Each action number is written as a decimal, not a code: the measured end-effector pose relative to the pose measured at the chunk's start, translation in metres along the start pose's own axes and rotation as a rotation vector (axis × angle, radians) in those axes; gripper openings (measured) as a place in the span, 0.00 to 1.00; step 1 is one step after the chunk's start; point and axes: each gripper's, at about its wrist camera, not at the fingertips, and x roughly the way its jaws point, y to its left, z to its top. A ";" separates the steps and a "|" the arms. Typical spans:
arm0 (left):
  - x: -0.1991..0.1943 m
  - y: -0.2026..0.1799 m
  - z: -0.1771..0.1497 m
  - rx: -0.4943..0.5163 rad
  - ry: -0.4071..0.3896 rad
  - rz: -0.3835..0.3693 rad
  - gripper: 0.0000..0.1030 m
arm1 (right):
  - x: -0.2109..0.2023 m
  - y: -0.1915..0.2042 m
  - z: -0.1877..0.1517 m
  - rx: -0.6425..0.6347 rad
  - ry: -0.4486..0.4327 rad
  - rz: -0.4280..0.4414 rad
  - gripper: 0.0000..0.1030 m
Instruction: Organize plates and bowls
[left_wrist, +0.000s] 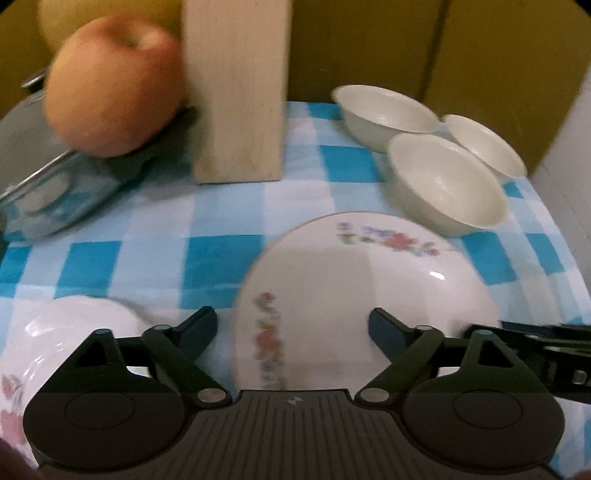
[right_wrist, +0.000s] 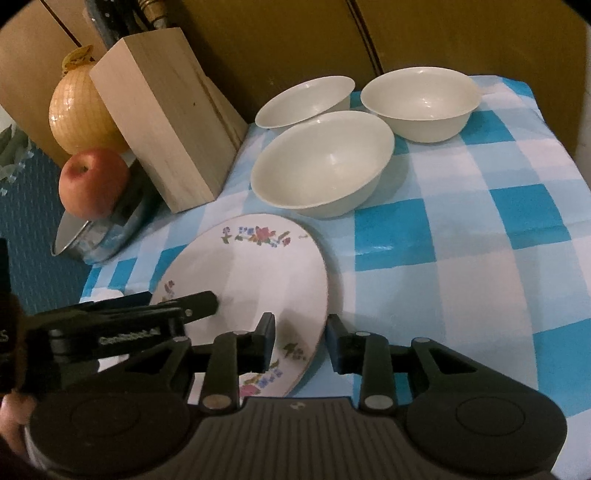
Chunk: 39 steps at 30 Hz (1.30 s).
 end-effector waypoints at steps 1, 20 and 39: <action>0.000 -0.005 0.000 0.013 0.000 0.013 0.87 | 0.000 0.000 0.000 0.006 0.000 0.000 0.27; -0.037 -0.002 -0.008 -0.065 -0.048 0.008 0.79 | -0.027 0.006 -0.003 -0.013 -0.040 0.040 0.26; -0.062 -0.011 -0.007 -0.026 -0.147 0.060 0.80 | -0.047 0.012 0.004 0.004 -0.091 0.082 0.26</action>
